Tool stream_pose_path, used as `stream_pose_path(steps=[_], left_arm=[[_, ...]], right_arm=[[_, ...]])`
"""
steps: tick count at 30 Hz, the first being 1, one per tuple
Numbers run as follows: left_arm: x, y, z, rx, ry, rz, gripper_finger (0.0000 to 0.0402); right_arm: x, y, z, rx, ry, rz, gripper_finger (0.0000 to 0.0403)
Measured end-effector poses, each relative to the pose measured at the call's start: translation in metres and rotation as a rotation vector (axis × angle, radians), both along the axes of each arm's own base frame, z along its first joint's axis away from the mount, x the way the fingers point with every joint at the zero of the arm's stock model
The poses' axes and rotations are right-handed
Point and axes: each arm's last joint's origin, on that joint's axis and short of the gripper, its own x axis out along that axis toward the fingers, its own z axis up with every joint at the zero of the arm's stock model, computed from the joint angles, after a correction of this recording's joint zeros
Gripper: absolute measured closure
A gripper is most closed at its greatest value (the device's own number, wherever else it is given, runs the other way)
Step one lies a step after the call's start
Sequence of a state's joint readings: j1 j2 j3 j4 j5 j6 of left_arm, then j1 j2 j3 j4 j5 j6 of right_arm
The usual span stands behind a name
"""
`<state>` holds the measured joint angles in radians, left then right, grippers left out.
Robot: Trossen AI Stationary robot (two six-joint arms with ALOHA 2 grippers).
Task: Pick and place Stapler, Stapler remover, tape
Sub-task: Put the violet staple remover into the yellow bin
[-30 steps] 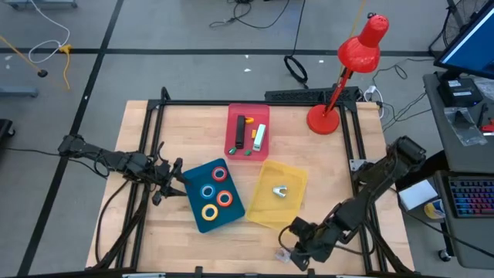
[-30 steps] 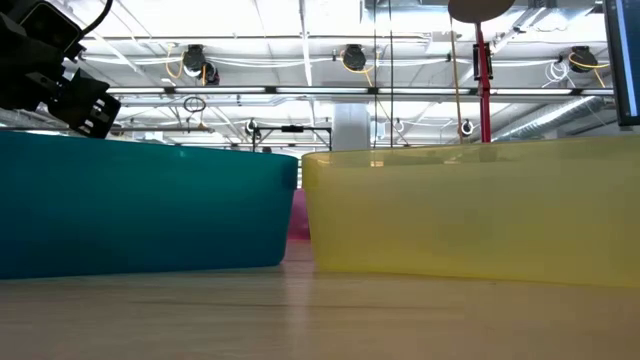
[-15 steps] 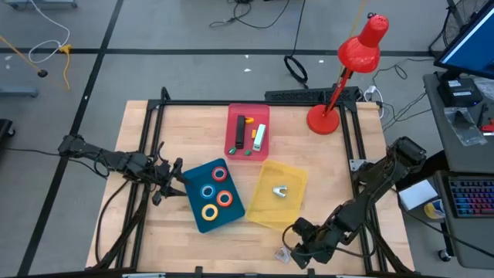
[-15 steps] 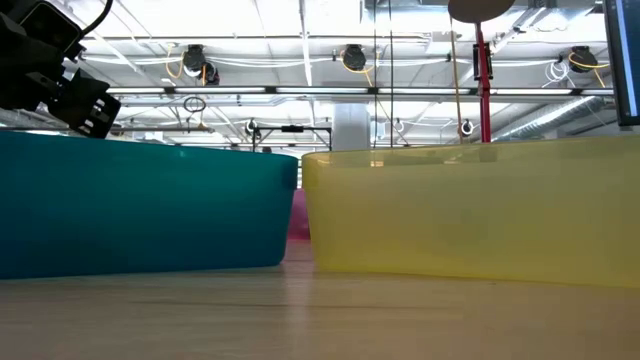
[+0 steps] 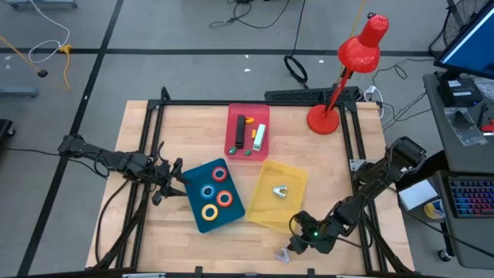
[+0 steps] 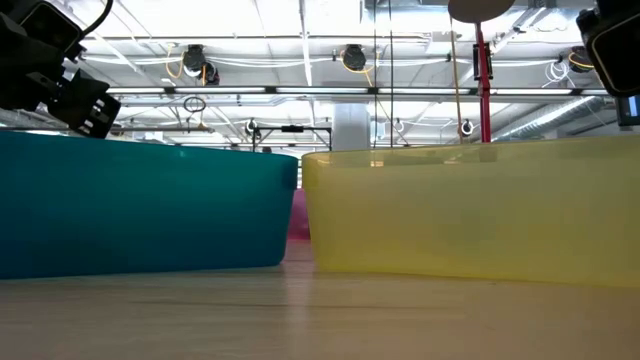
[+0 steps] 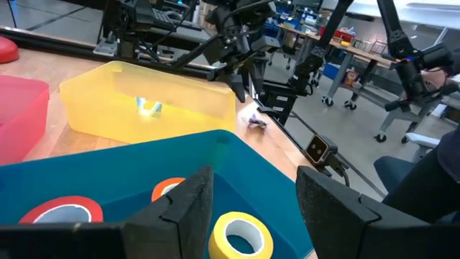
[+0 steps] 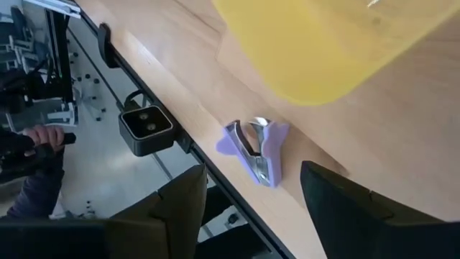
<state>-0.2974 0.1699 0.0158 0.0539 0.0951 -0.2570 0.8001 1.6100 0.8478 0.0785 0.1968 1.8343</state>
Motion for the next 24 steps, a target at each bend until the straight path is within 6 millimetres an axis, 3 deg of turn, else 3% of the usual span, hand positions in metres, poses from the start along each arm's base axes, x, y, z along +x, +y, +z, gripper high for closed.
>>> stream_pose_path(steps=[6,24], left_arm=[[0.000,0.000,-0.001,-0.005,0.010,0.001,0.0204],[0.000,0.000,-0.002,-0.029,0.038,0.005,0.0204]], right_arm=[[0.001,0.001,-0.003,-0.005,-0.004,0.018,0.0197],[0.016,0.015,-0.040,0.005,0.013,0.036,0.0200]])
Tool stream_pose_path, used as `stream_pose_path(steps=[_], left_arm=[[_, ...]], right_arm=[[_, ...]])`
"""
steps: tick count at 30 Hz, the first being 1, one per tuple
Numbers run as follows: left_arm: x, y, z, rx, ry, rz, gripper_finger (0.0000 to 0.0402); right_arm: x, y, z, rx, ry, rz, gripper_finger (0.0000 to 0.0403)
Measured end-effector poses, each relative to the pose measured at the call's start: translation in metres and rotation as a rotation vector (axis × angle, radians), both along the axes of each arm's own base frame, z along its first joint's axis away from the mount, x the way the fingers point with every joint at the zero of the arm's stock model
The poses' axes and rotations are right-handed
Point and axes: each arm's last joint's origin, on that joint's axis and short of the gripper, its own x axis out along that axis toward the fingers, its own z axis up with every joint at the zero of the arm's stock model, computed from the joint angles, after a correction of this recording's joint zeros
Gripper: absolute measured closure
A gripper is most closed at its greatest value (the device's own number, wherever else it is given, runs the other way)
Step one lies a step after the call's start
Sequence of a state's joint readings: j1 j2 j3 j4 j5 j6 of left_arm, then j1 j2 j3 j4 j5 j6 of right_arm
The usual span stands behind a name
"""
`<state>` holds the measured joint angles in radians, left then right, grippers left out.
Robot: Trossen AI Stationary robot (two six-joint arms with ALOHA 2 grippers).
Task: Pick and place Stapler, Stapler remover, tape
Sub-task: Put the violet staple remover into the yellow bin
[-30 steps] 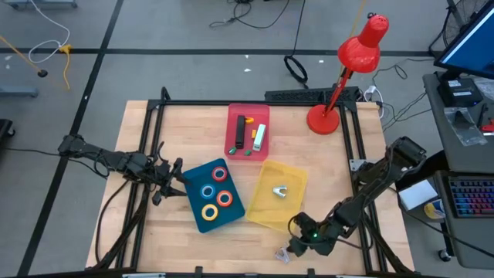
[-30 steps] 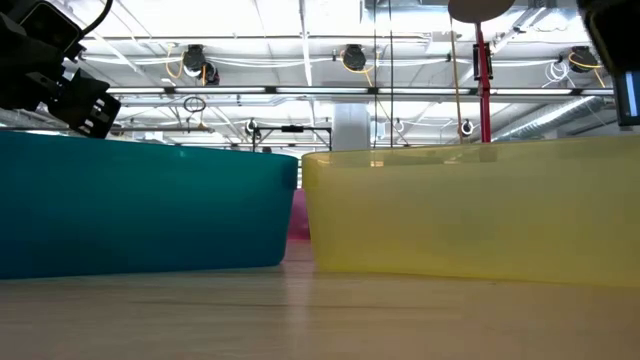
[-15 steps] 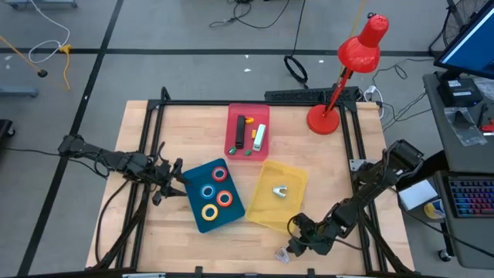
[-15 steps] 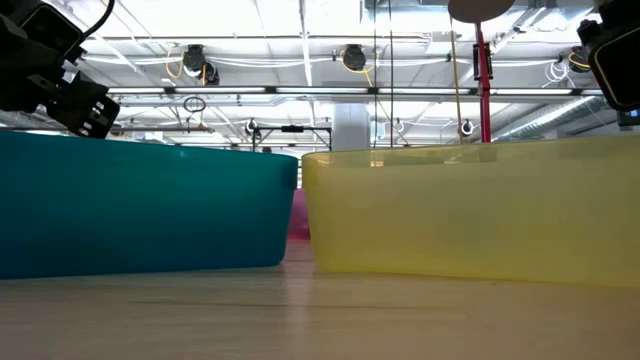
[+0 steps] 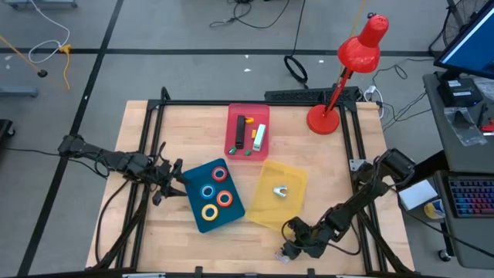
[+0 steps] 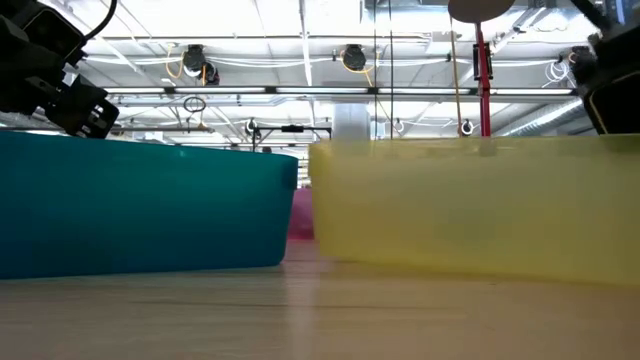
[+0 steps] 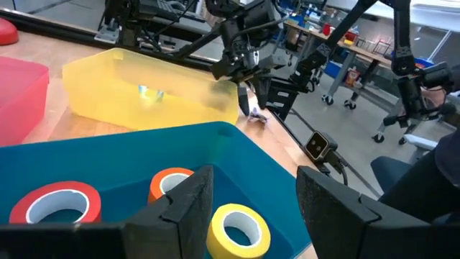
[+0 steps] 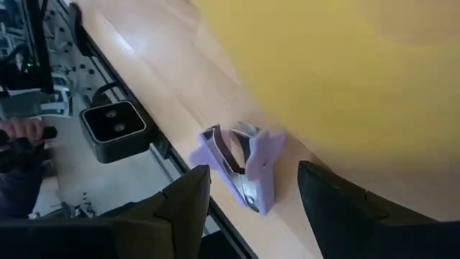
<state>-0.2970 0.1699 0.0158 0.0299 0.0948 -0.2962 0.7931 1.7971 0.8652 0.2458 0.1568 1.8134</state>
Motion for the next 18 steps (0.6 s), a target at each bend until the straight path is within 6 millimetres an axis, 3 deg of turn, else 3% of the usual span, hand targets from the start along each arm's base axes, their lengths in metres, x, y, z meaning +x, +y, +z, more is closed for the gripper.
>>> stream_pose_path(steps=[12,18], left_arm=[[0.0000,0.0000,0.0000,0.002,-0.001,0.000,0.0204],[0.0000,0.0000,0.0000,0.005,-0.001,-0.001,0.0204]], right_arm=[[0.0033,-0.0042,-0.0055,-0.035,0.006,-0.029,0.0202],[0.0033,-0.0044,-0.0064,-0.040,0.007,-0.031,0.0247]])
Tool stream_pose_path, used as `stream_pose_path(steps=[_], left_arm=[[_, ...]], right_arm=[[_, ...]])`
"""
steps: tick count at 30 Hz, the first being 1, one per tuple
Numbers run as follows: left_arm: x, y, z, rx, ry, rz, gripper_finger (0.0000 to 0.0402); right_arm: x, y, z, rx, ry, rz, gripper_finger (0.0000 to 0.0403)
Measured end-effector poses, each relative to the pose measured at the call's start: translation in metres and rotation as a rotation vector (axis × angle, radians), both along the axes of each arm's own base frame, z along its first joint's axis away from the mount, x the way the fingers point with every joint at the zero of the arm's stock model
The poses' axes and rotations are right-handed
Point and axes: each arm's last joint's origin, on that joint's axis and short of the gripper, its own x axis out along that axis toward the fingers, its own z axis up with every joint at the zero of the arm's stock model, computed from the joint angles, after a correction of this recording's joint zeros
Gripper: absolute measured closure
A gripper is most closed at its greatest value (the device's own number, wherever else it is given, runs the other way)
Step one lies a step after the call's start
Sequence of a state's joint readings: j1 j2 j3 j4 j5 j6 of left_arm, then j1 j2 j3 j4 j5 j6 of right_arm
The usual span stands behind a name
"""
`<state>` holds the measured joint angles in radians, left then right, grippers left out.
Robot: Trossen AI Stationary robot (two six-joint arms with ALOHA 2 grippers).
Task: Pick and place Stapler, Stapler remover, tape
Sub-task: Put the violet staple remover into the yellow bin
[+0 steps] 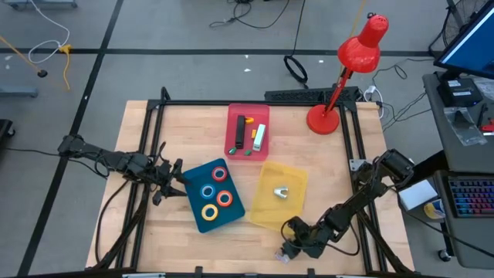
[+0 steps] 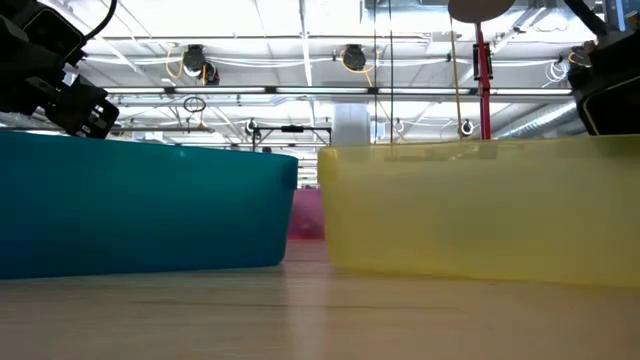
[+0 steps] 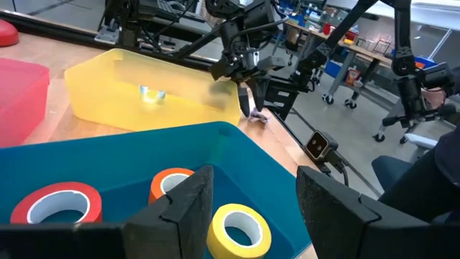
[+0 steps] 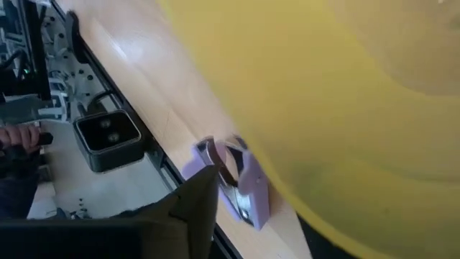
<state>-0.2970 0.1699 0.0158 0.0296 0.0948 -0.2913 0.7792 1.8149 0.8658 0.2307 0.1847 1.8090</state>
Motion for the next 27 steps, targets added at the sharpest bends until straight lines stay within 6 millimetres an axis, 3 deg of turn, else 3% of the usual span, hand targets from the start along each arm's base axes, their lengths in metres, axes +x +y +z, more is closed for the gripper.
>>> stream_pose_path(steps=[13,20,27], left_arm=[[0.000,0.000,0.000,0.003,0.002,0.013,0.0204],[0.000,0.000,0.000,0.002,0.002,0.013,0.0204],[0.000,0.000,0.000,0.002,0.002,0.012,0.0204]], right_arm=[[0.001,0.001,0.002,0.018,-0.028,0.003,0.0393],[0.005,0.012,0.016,0.092,-0.095,0.058,0.0400],[0.012,0.032,0.062,0.201,-0.210,0.112,0.0401]])
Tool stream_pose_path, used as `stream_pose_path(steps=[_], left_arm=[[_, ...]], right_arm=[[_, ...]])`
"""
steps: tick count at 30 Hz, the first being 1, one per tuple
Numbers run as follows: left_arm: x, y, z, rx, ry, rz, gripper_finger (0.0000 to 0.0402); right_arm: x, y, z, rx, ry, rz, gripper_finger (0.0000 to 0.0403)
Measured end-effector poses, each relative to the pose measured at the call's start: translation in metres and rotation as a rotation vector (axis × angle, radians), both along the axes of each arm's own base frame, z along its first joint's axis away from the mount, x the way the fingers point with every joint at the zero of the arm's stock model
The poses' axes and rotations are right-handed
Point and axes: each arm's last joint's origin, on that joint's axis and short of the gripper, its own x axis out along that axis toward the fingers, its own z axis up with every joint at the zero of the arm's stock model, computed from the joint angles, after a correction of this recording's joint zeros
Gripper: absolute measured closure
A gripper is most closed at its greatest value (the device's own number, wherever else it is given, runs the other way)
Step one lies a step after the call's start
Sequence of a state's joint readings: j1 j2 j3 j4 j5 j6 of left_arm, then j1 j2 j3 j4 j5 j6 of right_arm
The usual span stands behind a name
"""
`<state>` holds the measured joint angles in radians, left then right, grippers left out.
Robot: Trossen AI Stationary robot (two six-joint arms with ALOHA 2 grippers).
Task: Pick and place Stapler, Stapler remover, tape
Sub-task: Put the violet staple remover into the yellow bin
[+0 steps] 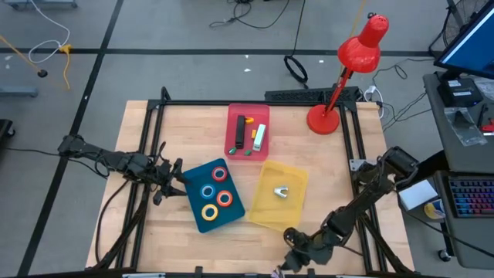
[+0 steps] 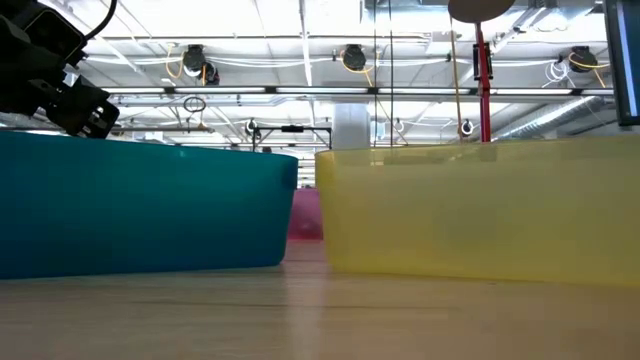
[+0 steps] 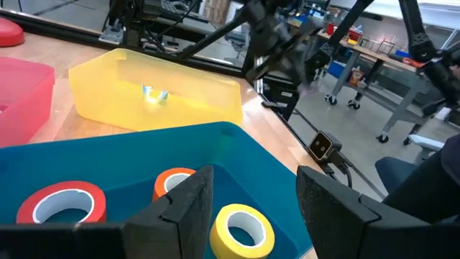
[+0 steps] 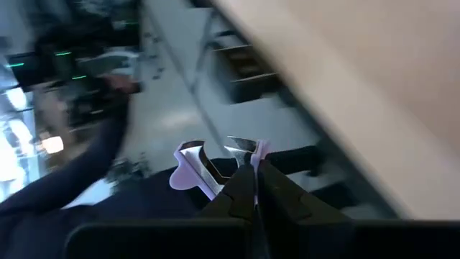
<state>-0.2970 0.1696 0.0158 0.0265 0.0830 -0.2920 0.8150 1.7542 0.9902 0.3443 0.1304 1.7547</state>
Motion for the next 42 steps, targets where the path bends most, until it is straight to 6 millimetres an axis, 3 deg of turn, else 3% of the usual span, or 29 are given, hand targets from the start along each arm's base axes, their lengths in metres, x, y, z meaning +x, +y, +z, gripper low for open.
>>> stream_pose_path(steps=[3,6,11,15,20,24,32,42], left_arm=[[0.000,0.000,0.000,-0.001,0.000,0.000,0.0204],[0.000,0.000,0.000,-0.002,-0.001,0.000,0.0204],[0.000,0.000,0.001,-0.004,-0.011,0.004,0.0204],[0.000,0.000,0.003,-0.011,-0.032,0.005,0.0204],[0.000,0.000,0.003,-0.021,-0.030,0.006,0.0204],[0.000,0.000,0.003,-0.027,-0.028,0.007,0.0204],[0.000,0.000,0.003,-0.032,-0.018,0.009,0.0204],[0.000,0.000,0.002,-0.036,-0.011,0.010,0.0204]], right_arm=[[0.006,0.002,0.026,0.005,-0.080,0.011,0.0401],[0.015,-0.011,0.047,-0.097,-0.125,0.001,0.0402],[0.023,-0.060,0.071,-0.404,-0.088,-0.025,0.0402],[0.024,-0.108,0.077,-0.613,0.026,-0.013,0.0402],[0.024,-0.154,0.064,-0.738,0.236,0.069,0.0402],[0.039,-0.171,0.050,-0.733,0.264,0.143,0.0402],[0.059,-0.173,0.011,-0.667,0.324,0.294,0.0403],[0.066,-0.170,-0.008,-0.610,0.339,0.389,0.0391]])
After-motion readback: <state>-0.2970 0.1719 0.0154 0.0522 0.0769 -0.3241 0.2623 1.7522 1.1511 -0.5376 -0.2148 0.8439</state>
